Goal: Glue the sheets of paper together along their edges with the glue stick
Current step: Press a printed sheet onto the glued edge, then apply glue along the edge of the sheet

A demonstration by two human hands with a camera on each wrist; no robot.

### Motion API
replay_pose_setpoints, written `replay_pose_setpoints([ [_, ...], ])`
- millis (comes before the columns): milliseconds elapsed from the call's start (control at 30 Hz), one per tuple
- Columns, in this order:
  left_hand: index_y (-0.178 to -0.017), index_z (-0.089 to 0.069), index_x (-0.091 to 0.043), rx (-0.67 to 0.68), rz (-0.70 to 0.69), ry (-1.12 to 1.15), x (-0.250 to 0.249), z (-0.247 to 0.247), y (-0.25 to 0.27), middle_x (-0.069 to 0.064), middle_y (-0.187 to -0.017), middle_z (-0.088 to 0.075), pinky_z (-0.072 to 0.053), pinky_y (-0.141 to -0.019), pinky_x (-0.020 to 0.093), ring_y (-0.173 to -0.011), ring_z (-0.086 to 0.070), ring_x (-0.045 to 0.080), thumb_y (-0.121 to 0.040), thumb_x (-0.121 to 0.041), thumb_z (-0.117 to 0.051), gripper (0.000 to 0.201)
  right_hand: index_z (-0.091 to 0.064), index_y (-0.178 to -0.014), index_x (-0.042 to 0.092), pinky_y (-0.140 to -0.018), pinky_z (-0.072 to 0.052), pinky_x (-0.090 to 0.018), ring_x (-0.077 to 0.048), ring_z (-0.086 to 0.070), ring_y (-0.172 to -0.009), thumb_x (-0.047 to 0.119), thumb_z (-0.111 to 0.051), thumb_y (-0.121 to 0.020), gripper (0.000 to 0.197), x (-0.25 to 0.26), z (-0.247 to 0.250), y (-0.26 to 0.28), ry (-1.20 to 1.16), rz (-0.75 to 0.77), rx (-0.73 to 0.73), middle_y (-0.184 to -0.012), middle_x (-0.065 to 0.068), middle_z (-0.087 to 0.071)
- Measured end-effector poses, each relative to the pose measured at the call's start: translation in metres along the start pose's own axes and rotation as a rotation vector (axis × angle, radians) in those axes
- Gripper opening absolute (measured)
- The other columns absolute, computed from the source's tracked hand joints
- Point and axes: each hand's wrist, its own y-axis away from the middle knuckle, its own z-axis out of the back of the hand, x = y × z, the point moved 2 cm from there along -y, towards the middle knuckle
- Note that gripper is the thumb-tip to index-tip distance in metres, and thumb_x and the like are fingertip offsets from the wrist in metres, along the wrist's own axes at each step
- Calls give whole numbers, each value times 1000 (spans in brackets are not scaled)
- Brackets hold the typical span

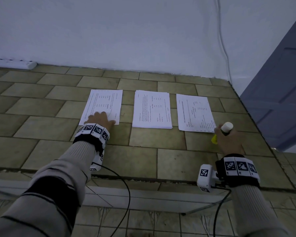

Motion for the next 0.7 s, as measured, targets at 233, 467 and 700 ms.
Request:
replay_pose_setpoints([
  [233, -123, -54, -7, -257, 30, 310, 9, 17, -1, 20, -123, -53, -48, -89, 51, -107, -54, 40, -94, -54, -39, 57, -59, -113, -2, -77, -41, -37, -23, -50, -88, 17, -60, -92, 28, 5, 1, 5, -13, -5, 23, -94, -12, -54],
  [467, -137, -51, -18, -266, -440, 631, -29, 47, 62, 9, -153, -35, -29, -113, 42, -141, -31, 25, -94, -50, -54, 53, -56, -122, 2, -84, -42, -36, -35, -56, -108, 17, -61, -91, 35, 0, -2, 3, -3, -31, 35, -117, -21, -60],
  [700, -138, -50, -26, 207, -845, 150, -67, 29, 117, -4, -157, -29, -24, -113, 28, -142, -29, 13, -94, -43, -58, 47, -53, -122, 3, -88, -42, -40, -35, -54, -108, 19, -59, -92, 35, -3, -1, 1, -5, -58, 59, -118, -21, -57],
])
